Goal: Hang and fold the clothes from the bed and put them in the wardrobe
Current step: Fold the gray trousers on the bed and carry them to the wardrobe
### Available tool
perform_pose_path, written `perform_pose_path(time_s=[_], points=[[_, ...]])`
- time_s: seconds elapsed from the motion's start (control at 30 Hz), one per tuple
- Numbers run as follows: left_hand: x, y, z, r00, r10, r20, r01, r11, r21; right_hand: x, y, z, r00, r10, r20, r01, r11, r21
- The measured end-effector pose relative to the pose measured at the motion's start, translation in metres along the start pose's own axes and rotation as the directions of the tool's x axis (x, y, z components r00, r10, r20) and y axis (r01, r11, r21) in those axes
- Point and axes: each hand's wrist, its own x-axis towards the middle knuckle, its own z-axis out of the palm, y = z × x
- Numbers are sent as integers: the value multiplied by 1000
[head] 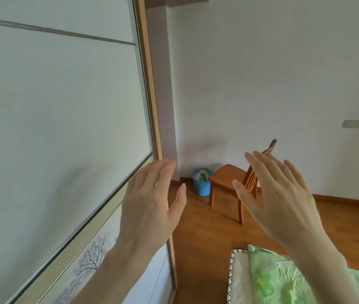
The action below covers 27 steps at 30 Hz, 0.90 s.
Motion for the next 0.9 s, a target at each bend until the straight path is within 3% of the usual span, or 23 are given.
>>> perform_pose_path(time_s=[0.33, 0.7, 0.9], points=[[74, -6, 136, 1000, 8, 13, -5, 973, -231, 60, 63, 61, 991, 132, -12, -133, 986, -100], [188, -39, 270, 991, 130, -25, -129, 906, -403, 171, 102, 154, 962, 271, -44, -275, 944, -180], [231, -27, 343, 991, 123, 49, -80, 851, -520, 210, 141, 177, 937, 347, -43, -349, 916, -198]])
